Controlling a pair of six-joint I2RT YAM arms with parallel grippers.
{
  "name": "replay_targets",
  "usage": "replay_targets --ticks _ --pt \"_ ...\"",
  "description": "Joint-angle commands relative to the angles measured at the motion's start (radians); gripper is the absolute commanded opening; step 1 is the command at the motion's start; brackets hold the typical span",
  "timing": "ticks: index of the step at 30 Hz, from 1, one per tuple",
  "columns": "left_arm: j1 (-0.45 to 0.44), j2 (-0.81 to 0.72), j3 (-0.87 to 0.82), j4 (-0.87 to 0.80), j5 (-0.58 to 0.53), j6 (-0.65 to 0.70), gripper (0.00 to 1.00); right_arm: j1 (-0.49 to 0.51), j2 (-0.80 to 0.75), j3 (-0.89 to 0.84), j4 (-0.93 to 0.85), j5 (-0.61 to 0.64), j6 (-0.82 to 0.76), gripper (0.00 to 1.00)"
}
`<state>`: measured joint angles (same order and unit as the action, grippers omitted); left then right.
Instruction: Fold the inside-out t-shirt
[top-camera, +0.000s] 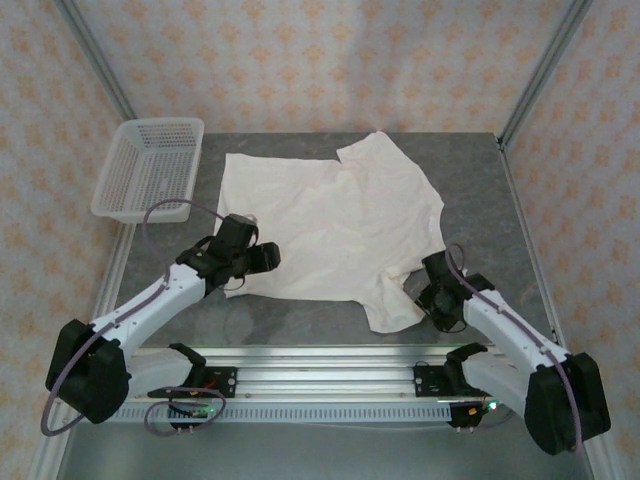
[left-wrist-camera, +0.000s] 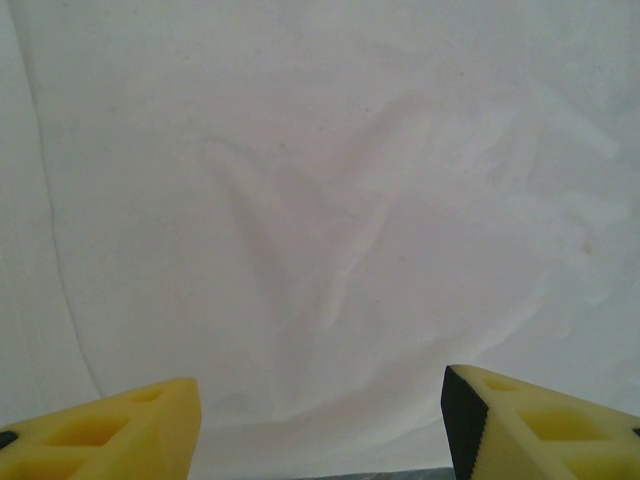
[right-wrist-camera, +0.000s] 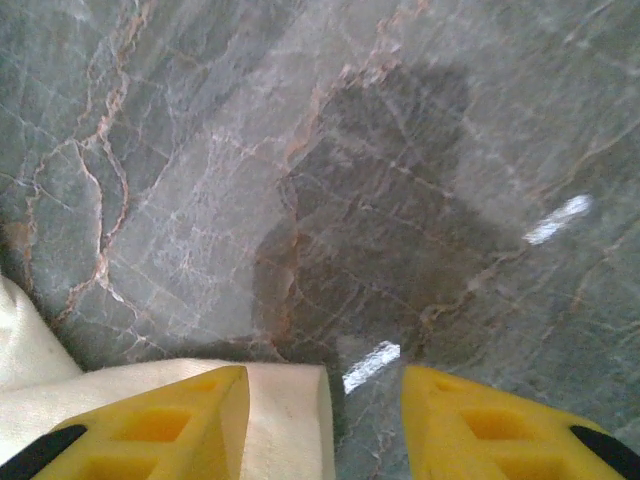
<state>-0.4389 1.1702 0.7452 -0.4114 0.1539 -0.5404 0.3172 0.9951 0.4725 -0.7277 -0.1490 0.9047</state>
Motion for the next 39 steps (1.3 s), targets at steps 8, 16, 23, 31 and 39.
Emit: replay_targets --ticks 8,16,23,31,39 --pt "-0.009 0.009 0.01 0.014 -0.014 0.011 0.66 -0.003 0.078 -0.018 0.118 -0.066 0.006 0.42" --pt "-0.009 -0.006 0.021 -0.028 -0.067 -0.024 0.66 -0.004 0.081 -0.005 0.09 -0.034 0.01 0.0" --pt "-0.008 -0.102 0.028 -0.321 -0.507 -0.247 0.62 -0.003 -0.169 0.14 -0.107 0.082 0.059 0.0" --pt "-0.008 -0.014 -0.027 -0.307 -0.454 -0.232 0.62 0.017 -0.202 0.265 -0.082 0.042 0.035 0.0" --pt "-0.044 0.246 0.049 -0.306 -0.316 -0.126 0.56 0.02 -0.177 0.323 -0.112 0.086 -0.01 0.0"
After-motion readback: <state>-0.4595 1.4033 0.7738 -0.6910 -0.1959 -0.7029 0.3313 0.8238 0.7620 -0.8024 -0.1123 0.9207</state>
